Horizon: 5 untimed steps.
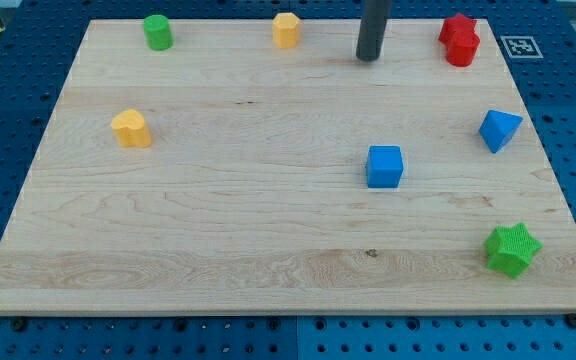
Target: Push the yellow hexagon horizontally to the yellow heart
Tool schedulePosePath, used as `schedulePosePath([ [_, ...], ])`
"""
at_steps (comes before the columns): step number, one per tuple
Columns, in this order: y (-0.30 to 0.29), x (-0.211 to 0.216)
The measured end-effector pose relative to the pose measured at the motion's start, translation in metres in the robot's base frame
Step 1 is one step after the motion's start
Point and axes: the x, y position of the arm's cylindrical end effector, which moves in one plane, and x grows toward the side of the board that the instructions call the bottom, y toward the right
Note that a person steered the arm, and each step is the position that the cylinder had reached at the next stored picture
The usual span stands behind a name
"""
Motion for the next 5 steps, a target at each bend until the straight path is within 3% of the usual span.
schedulePosePath([
  [2, -0.037, -0.044],
  [3, -0.09, -0.059],
  [5, -0.116, -0.056],
])
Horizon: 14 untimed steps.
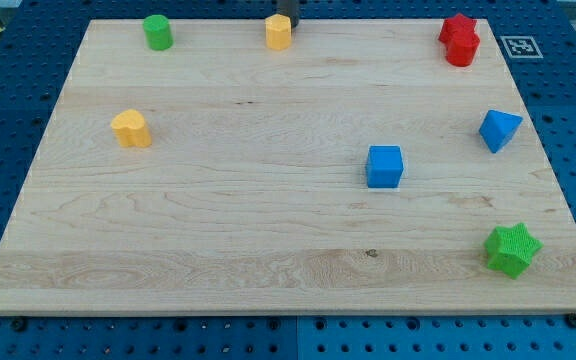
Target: Push the yellow hexagon horizontally to the yellow heart
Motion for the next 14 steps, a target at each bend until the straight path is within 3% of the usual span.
schedulePosePath([
  [2, -0.016, 0.023],
  [9, -0.071, 0.189],
  [11, -0.111, 0.142],
  [13, -0.045, 0.148],
  [14, -0.045, 0.155],
])
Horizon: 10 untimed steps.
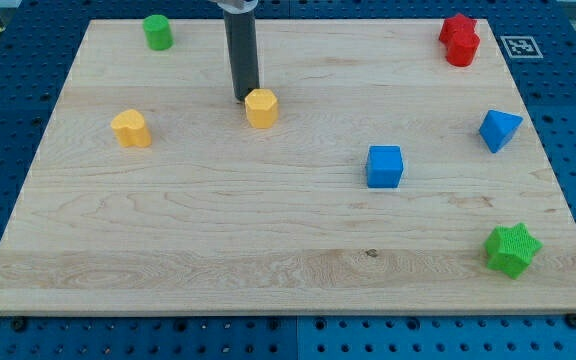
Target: Push the yellow hexagon horizontally to the yellow heart
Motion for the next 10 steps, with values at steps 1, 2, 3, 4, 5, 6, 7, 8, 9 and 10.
schedulePosePath([
  [1, 0.0, -0.007],
  [2, 0.006, -0.025],
  [3, 0.006, -0.015],
  [4, 0.008, 0.014],
  [5, 0.017, 0.042],
  [6, 0.026, 0.043],
  [7, 0.061, 0.03],
  [8, 0.08, 0.042],
  [9, 0.08, 0.075],
  [10, 0.08, 0.106],
])
